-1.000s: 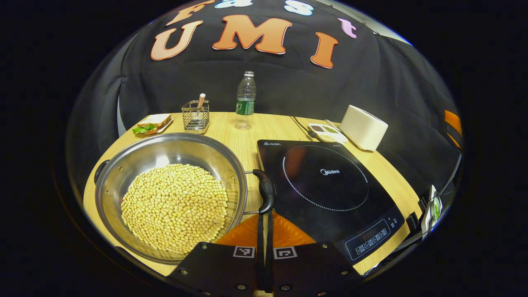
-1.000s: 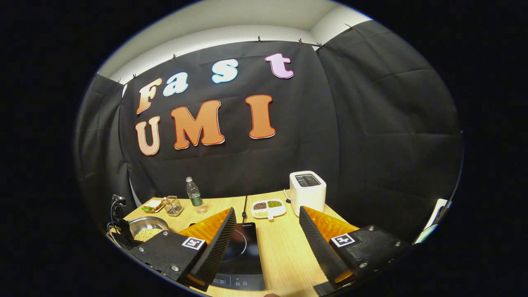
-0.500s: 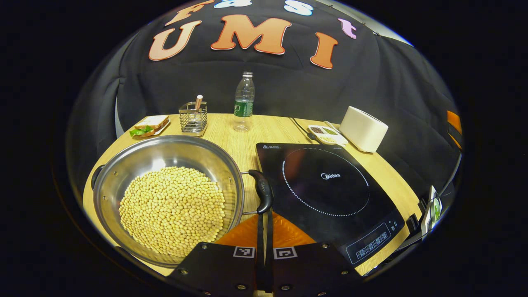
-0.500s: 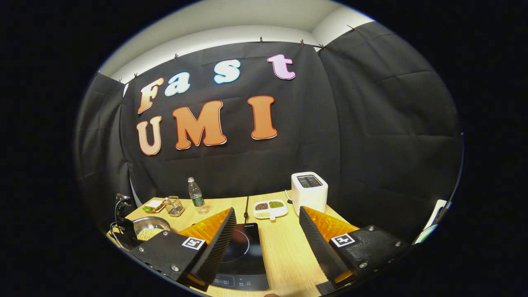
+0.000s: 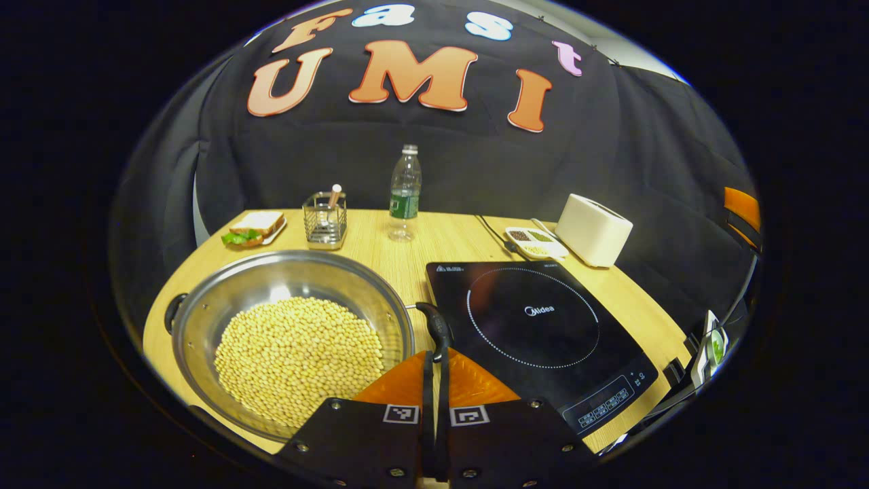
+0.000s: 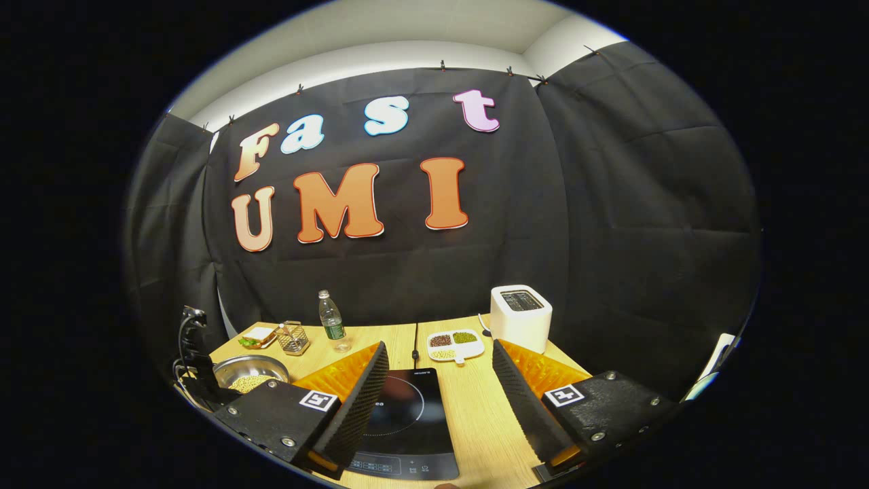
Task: First push the handle of the pot to place it horizontally, then grasp the pot with both hands and set it on the induction cooktop.
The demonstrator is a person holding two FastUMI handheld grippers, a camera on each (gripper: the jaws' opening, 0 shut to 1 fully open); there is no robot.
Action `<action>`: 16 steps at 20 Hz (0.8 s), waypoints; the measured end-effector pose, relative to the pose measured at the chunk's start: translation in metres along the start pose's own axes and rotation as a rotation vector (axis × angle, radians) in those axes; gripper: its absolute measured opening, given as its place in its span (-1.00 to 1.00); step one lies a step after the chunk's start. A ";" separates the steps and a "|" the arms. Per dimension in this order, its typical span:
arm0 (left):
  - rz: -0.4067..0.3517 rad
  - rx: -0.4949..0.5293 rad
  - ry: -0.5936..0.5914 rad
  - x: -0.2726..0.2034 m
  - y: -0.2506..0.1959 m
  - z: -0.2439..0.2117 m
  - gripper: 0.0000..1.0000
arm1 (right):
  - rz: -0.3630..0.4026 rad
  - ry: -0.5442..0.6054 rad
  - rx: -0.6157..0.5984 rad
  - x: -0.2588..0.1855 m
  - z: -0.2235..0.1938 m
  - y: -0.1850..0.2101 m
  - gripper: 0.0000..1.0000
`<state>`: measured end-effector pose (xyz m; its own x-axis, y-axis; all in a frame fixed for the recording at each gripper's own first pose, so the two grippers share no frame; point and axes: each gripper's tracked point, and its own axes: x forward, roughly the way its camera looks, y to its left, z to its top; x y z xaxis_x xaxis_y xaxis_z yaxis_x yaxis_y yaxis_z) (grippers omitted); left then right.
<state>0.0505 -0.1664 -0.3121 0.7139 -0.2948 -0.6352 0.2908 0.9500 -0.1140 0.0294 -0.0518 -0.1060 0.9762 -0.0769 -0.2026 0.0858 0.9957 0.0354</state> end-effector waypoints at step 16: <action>0.241 -0.074 -0.206 -0.106 0.204 0.040 -0.92 | 0.187 0.093 -0.100 0.010 -0.057 0.169 0.91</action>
<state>0.0598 0.0541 -0.2374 0.8725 -0.0681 -0.4839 0.0560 0.9977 -0.0394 0.0419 0.1188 -0.1580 0.9505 0.1096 -0.2909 -0.1193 0.9927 -0.0160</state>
